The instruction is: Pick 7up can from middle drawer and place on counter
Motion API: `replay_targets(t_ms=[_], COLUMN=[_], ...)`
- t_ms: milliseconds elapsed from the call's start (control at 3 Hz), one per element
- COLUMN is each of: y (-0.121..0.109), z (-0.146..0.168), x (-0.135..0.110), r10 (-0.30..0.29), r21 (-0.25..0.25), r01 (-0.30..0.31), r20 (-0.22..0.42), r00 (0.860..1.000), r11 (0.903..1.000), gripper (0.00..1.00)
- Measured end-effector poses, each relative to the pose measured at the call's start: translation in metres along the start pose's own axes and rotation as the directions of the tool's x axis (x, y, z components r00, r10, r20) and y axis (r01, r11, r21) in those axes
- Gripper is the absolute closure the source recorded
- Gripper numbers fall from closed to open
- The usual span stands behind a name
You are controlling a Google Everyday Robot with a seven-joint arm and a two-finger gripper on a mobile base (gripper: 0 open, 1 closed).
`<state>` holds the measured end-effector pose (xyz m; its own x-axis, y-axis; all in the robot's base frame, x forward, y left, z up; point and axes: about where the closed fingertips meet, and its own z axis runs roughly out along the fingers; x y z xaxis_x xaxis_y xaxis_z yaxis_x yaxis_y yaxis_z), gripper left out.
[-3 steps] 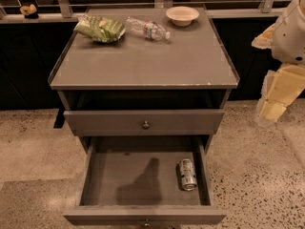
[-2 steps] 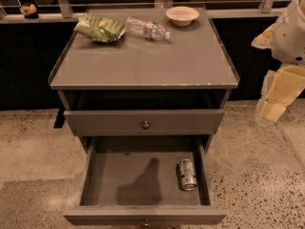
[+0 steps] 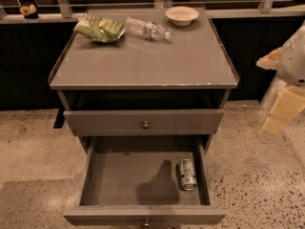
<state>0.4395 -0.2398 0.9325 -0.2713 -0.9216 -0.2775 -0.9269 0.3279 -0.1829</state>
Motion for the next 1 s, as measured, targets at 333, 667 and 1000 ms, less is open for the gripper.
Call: replay_targets(t_ms=[333, 667, 1000], y=[0.002, 0.01, 0.01], z=[0.034, 0.075, 0.075], x=[0.027, 0.044, 0.044], r10=[0.059, 0.088, 0.088], r21=[-0.029, -0.074, -0.074], r01=[-0.058, -0.087, -0.087], r20=[0.02, 0.008, 0.008], r00=[0.998, 0.996, 0.996], r11=[0.9979, 0.9935, 0.9935], gripper=[0.0, 0.0, 0.0])
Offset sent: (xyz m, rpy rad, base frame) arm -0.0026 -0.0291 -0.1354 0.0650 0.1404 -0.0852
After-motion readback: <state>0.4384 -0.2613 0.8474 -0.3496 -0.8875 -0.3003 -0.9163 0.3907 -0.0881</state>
